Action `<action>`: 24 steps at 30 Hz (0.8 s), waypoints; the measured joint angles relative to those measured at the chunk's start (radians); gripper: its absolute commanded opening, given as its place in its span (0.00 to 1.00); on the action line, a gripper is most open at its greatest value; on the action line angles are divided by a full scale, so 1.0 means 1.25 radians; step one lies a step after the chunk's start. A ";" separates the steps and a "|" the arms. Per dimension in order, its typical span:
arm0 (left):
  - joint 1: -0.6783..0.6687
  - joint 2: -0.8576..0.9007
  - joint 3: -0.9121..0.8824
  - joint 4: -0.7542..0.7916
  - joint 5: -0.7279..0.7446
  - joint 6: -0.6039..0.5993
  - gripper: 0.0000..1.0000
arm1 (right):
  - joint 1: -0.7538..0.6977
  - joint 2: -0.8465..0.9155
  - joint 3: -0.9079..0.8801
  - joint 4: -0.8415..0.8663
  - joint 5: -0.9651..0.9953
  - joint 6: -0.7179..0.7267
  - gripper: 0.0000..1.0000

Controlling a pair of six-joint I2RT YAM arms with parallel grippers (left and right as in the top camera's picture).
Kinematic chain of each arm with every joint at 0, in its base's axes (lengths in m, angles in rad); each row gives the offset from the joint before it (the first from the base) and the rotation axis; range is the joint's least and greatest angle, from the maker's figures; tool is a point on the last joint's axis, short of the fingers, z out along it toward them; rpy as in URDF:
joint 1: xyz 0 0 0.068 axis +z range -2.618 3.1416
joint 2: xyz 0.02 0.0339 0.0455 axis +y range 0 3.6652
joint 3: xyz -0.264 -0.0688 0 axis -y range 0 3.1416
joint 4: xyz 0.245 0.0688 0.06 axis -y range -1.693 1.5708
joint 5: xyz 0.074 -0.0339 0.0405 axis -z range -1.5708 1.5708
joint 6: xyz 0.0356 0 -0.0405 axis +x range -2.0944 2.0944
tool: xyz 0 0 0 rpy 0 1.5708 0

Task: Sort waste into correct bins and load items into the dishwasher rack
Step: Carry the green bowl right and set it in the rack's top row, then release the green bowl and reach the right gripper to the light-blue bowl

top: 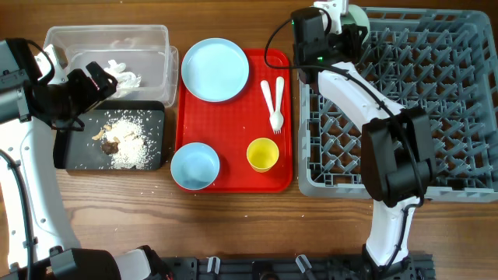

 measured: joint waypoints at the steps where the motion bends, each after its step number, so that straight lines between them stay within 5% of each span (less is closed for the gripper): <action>1: 0.000 0.000 0.000 0.000 0.000 0.000 1.00 | 0.002 0.000 0.000 0.000 -0.003 -0.006 0.12; 18: 0.000 0.000 0.000 0.000 0.000 0.000 1.00 | 0.062 0.000 0.000 -0.007 -0.013 -0.121 0.49; 24: 0.000 0.000 0.000 0.000 0.000 0.000 1.00 | 0.088 0.000 0.000 -0.035 -0.016 -0.136 0.71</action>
